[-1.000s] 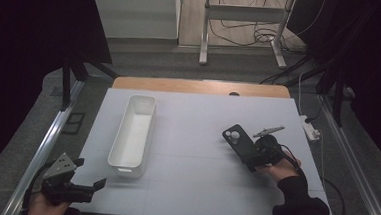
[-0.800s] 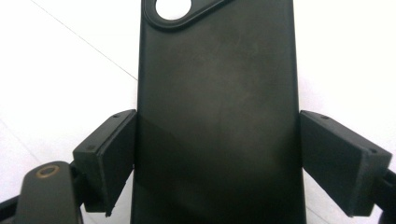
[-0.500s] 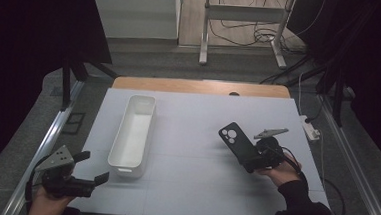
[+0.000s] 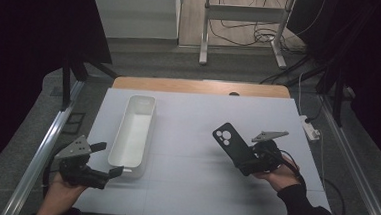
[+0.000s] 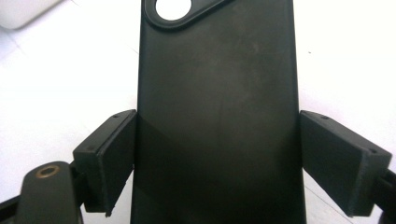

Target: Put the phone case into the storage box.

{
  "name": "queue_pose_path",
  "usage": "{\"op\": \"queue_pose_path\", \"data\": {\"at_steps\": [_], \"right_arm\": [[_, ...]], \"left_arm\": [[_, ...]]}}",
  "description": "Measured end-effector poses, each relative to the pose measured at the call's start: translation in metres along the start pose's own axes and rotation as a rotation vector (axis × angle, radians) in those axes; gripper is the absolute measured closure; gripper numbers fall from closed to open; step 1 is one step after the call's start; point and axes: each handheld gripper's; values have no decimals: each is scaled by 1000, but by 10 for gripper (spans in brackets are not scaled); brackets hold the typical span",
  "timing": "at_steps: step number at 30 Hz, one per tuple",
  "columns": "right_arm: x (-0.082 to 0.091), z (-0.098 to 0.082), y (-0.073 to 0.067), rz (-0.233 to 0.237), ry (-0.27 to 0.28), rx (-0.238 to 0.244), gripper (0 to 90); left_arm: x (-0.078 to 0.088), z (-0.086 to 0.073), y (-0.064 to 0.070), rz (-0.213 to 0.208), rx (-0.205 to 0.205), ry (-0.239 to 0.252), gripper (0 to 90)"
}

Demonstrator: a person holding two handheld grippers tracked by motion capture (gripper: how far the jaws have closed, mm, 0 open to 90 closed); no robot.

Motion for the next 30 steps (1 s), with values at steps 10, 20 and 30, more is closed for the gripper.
{"op": "queue_pose_path", "data": {"at_steps": [10, 20, 30], "right_arm": [[7, 0, -11, 50, 42, 23, 149], [12, 1, -25, 92, 76, 77, 149], [14, 3, -39, 132, 89, 117, 148]], "left_arm": [[-16, 25, 1, -38, -50, 8, 0], [-32, 47, 2, -99, -101, 10, 0], [-51, 65, 6, -154, -165, 2, 0]]}}
Point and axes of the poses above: each handheld gripper's, and its own axes: x roughly backward along the jaws, z roughly out of its top, y roughly to its right, and after that the axes turned 11 degrees about -y, right-handed
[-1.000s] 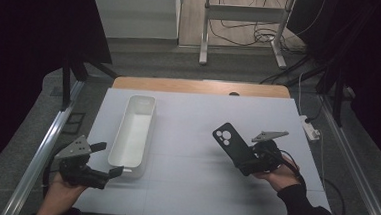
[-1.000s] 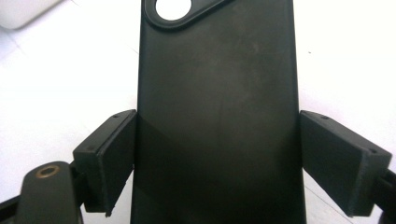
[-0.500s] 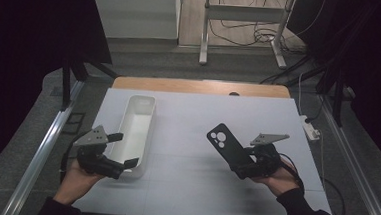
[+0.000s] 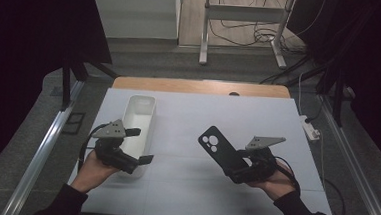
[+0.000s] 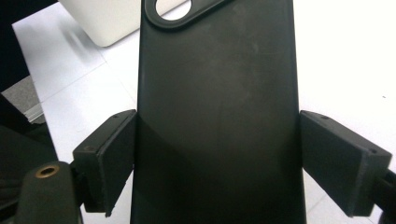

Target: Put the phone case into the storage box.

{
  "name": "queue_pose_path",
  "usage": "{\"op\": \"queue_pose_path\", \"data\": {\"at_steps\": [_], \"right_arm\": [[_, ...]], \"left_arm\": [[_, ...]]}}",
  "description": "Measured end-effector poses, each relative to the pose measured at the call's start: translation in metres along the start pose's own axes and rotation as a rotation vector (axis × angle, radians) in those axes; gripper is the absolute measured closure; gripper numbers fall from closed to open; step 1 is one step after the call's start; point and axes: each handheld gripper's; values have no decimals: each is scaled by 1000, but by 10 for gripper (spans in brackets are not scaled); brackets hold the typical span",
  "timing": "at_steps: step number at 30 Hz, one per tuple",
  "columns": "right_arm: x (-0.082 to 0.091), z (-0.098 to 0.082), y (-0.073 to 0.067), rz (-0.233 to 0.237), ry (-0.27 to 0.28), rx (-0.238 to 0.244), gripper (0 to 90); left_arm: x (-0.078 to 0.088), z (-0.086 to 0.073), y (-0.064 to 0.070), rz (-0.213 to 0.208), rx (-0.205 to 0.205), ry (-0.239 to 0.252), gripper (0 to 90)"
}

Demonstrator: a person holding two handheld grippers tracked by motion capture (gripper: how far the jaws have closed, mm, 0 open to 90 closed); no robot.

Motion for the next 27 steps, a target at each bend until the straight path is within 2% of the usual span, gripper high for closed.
{"op": "queue_pose_path", "data": {"at_steps": [8, 9, 13, 21, 27], "right_arm": [[1, 2, -5, 22, 12, 12, 149], [1, 3, -7, 31, 14, 18, 149], [1, 4, -10, 42, 20, 30, 149], [1, 7, -16, 70, 35, 51, 149], [1, 8, -21, 93, 43, 58, 148]], "left_arm": [[-8, 12, -1, -35, -29, 13, 0], [-10, 15, -1, -50, -38, 21, 0], [-13, 19, -1, -54, -54, 20, 0], [-24, 33, 0, -91, -105, 23, 0], [-31, 39, -1, -113, -122, 30, 0]]}}
Point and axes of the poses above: each handheld gripper's, and its own axes: x roughly backward along the jaws, z roughly out of its top, y roughly to its right, and after that the axes turned 11 degrees about -y, right-handed
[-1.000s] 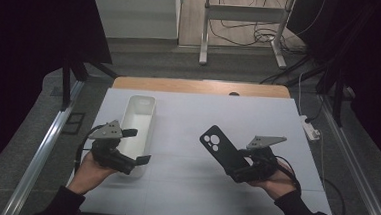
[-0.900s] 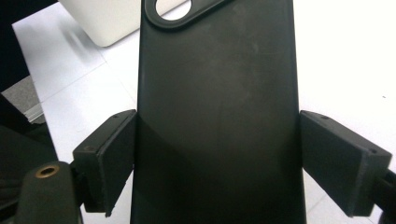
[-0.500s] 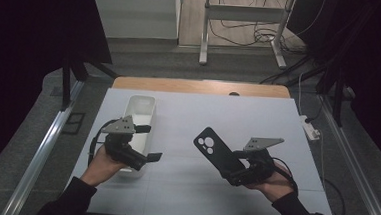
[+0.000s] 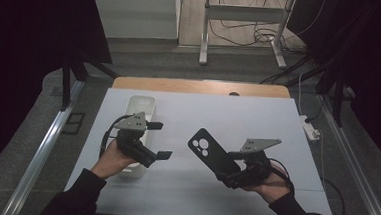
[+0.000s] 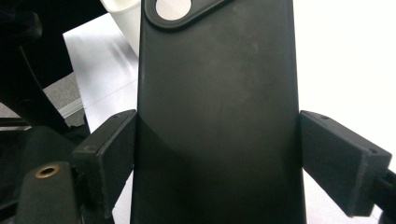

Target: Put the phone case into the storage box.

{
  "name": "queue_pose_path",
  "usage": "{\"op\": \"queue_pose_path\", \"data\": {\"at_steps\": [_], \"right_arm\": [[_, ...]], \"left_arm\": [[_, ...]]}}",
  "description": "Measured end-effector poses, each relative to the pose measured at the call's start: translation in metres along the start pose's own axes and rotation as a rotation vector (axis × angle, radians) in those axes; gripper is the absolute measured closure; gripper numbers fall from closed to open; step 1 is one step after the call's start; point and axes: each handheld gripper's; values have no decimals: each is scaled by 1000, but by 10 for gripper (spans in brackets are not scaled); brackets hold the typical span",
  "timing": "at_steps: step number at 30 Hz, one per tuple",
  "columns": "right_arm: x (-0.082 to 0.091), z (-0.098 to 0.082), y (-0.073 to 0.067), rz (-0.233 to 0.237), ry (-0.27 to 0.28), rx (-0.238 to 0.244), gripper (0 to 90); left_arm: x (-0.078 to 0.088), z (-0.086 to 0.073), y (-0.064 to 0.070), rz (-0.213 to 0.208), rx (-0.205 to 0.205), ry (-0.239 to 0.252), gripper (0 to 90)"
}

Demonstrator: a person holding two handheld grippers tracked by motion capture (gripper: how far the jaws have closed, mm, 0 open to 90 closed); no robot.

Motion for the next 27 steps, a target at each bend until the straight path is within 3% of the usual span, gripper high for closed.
{"op": "queue_pose_path", "data": {"at_steps": [14, 25, 27], "right_arm": [[-4, 3, -10, 59, 13, 61, 148], [-6, 5, -18, 123, 29, 126, 148], [-6, 6, -19, 131, 31, 129, 148]], "left_arm": [[-11, -1, 13, -40, -29, -6, 0], [-15, -2, 19, -76, -85, -1, 0], [-15, -1, 20, -99, -92, 8, 0]]}}
Point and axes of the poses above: each handheld gripper's, and its own axes: x roughly backward along the jaws, z roughly out of its top, y roughly to its right, and after that the axes turned 11 degrees about -y, right-handed
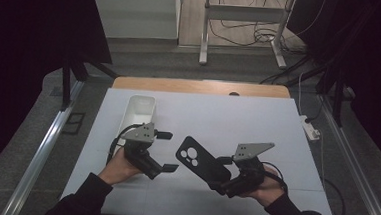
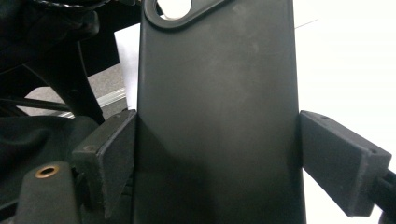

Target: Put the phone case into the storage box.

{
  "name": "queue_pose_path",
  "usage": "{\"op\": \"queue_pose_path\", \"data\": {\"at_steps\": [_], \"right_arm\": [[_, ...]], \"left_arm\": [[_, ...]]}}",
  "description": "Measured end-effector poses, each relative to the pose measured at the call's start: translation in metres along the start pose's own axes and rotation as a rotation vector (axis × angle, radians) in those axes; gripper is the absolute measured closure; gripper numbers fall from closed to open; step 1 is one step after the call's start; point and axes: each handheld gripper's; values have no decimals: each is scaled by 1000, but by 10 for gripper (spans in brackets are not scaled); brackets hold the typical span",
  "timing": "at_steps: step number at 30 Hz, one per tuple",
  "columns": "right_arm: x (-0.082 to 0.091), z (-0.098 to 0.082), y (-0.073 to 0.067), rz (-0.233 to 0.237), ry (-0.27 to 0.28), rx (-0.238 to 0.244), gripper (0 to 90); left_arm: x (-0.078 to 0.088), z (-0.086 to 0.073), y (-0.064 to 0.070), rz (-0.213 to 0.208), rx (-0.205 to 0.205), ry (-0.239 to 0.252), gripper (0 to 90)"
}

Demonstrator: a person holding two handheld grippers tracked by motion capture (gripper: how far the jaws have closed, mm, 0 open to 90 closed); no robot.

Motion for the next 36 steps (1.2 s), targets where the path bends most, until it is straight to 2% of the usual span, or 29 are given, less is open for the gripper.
{"op": "queue_pose_path", "data": {"at_steps": [7, 17, 23, 28, 33, 36], "right_arm": [[-3, 3, -4, 36, 10, 18, 148], [-6, 7, -7, 91, 24, 42, 147], [-7, 8, -10, 106, 25, 68, 147], [-8, 9, -12, 115, 20, 83, 147], [-8, 8, -12, 131, 21, 99, 146], [-7, 8, -12, 138, 27, 109, 146]], "left_arm": [[-3, 2, 2, -72, -9, 35, 0], [-6, 5, 5, -121, -34, 59, 0], [-6, 6, 5, -157, -35, 75, 18], [-7, 6, 6, -199, -53, 86, 46], [-6, 6, 7, -223, -70, 95, 73], [-5, 5, 7, -251, -71, 117, 84]]}}
Point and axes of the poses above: each handheld gripper's, and its own axes: x roughly backward along the jaws, z roughly out of its top, y roughly to its right, and after that the axes turned 11 degrees about -y, right-handed
